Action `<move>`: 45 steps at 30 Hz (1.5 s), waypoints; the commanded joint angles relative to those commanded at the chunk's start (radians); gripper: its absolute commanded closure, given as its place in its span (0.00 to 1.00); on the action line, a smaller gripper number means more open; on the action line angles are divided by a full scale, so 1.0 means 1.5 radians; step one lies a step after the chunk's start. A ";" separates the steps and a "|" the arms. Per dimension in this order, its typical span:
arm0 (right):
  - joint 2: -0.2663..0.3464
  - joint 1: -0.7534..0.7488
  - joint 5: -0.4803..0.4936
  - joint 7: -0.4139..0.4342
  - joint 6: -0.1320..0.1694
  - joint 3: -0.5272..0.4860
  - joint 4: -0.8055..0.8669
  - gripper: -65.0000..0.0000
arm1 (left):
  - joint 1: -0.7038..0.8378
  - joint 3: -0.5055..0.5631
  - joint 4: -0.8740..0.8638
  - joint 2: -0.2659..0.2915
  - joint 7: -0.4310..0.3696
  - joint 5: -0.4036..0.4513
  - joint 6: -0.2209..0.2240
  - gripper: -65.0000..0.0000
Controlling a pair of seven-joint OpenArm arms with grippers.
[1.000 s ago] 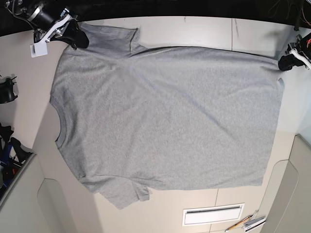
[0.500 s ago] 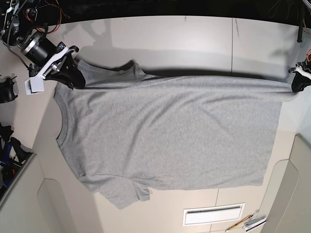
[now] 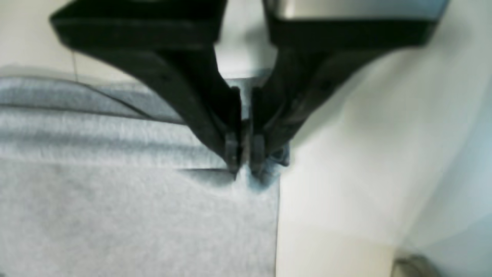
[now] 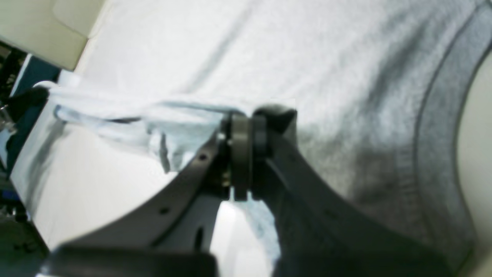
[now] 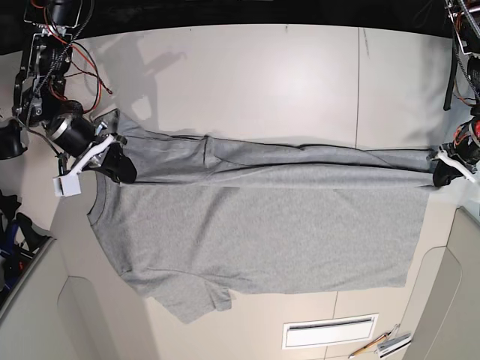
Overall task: Fold the T-shirt properly
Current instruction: 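Lift the grasped edge and fold it over the shirt body with both grippers, then lay the folded strip flat and release both grippers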
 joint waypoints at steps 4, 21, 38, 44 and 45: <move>-0.001 0.030 0.000 0.003 0.000 0.000 -0.067 1.00 | -0.042 0.016 -0.050 0.003 -0.026 0.035 0.000 0.90; -0.005 0.027 -0.004 -0.040 0.000 0.163 -0.011 0.40 | -0.041 -0.116 -0.084 -0.007 0.100 -0.144 0.000 0.42; 0.020 -0.159 0.050 -0.027 -0.003 0.217 -0.013 0.40 | 0.040 -0.145 -0.085 0.015 0.226 -0.254 0.000 0.27; -0.005 -0.157 0.050 -0.027 -0.003 0.207 -0.013 0.40 | 0.039 -0.144 -0.085 0.044 0.161 -0.184 0.000 0.27; -0.006 -0.157 0.049 -0.022 -0.003 0.204 -0.013 0.40 | 0.039 -0.144 -0.085 0.046 0.158 -0.175 0.000 0.27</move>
